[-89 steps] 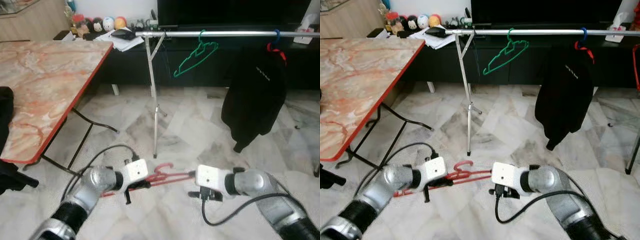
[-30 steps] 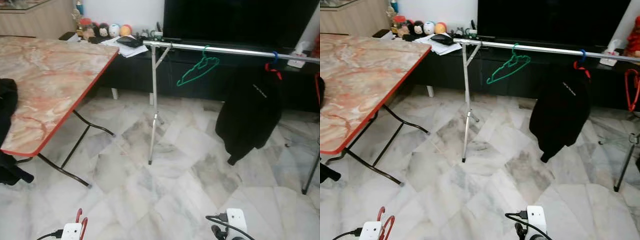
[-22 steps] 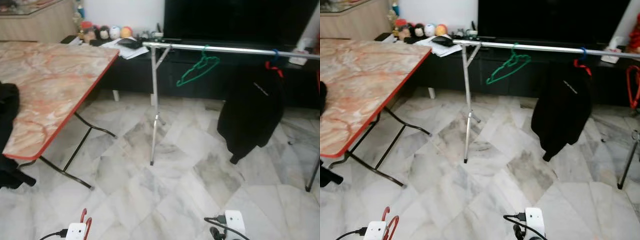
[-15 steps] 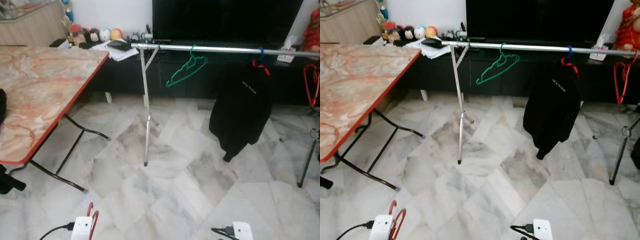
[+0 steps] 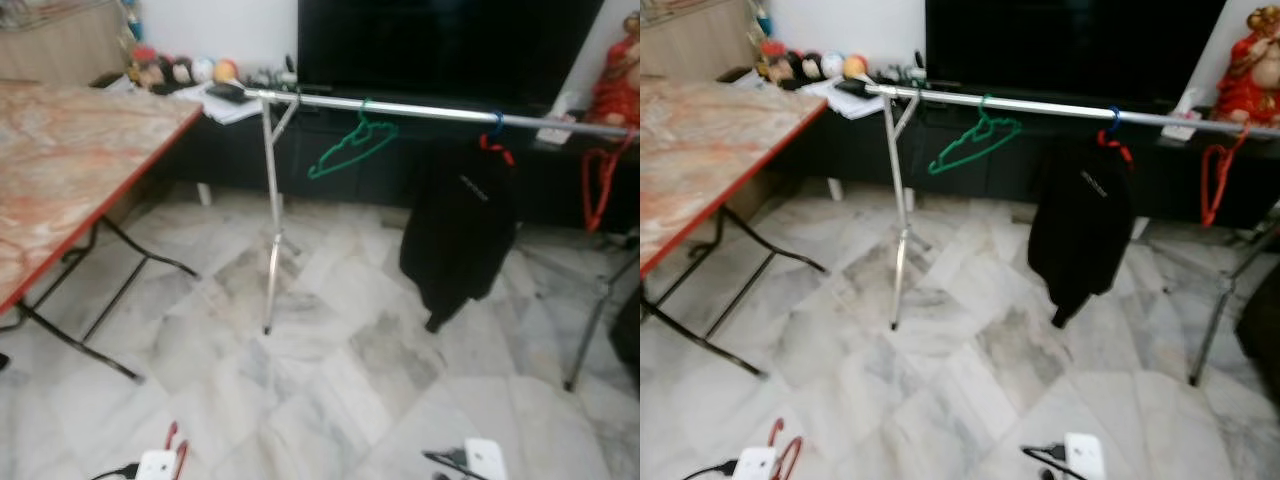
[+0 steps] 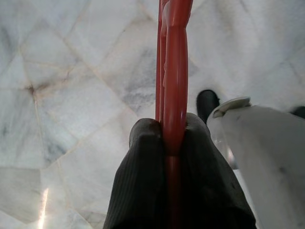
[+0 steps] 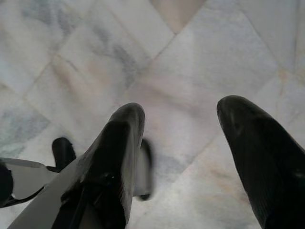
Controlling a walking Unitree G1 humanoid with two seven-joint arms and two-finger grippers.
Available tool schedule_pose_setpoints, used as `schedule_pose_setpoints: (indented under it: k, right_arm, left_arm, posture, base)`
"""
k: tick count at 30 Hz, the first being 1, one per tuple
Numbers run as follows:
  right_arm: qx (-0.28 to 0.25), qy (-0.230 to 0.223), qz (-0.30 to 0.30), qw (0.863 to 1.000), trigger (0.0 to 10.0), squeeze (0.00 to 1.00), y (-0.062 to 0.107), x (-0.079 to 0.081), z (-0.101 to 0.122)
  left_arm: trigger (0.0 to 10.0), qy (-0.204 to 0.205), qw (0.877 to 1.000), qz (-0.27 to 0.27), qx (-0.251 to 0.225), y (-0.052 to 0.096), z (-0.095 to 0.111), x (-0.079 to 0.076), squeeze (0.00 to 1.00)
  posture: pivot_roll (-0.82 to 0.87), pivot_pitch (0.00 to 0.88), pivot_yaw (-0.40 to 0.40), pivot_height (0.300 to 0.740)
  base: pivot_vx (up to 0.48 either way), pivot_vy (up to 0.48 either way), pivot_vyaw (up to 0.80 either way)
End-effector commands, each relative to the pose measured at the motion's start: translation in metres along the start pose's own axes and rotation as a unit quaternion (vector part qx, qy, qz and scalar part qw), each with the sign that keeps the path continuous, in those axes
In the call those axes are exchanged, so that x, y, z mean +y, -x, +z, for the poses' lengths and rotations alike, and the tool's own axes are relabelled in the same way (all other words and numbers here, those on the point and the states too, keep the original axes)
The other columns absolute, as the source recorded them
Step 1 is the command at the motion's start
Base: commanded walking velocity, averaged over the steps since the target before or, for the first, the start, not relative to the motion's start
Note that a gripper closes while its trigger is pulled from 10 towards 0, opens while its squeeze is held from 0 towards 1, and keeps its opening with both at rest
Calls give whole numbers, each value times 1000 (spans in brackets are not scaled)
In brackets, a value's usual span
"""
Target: Hang hanger
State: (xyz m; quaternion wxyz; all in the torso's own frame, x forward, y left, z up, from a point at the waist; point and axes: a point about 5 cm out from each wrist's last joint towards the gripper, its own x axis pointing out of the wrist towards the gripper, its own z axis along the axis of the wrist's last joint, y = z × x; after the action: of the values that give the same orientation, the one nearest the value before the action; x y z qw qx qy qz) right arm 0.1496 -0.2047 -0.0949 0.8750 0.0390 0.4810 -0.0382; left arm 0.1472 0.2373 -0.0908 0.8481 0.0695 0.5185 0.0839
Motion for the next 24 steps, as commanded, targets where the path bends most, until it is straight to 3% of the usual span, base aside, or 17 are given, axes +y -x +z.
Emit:
schedule_pose_setpoints:
  k: [1, 8, 20, 24]
  right_arm:
    - [6, -1, -14, 1000, 10000, 0, 2, -8, -3]
    - [11, -5, -15, 1000, 10000, 0, 2, -7, -6]
    - [6, -8, -12, 1000, 10000, 0, 1, -6, -4]
    - [6, -6, -11, 1000, 10000, 0, 2, -7, -4]
  left_arm:
    - [10000, -5, 1000, -9, -6, -1, 4, -6, 0]
    - [10000, -8, 1000, -12, -10, -1, 7, -7, 0]
    - [10000, -13, 999, -10, -28, -2, 18, -7, 0]
    - [10000, 29, 994, -13, -109, -1, 54, -9, 0]
  posture:
    - [-155, 0, -17, 740]
    - [-162, 0, -12, 740]
    - [-157, 0, -16, 740]
    - [-151, 0, -22, 740]
  base:
    - [0, -349, -550]
    - [0, -349, -774]
    - [0, -284, 0]
    - [0, 0, 0]
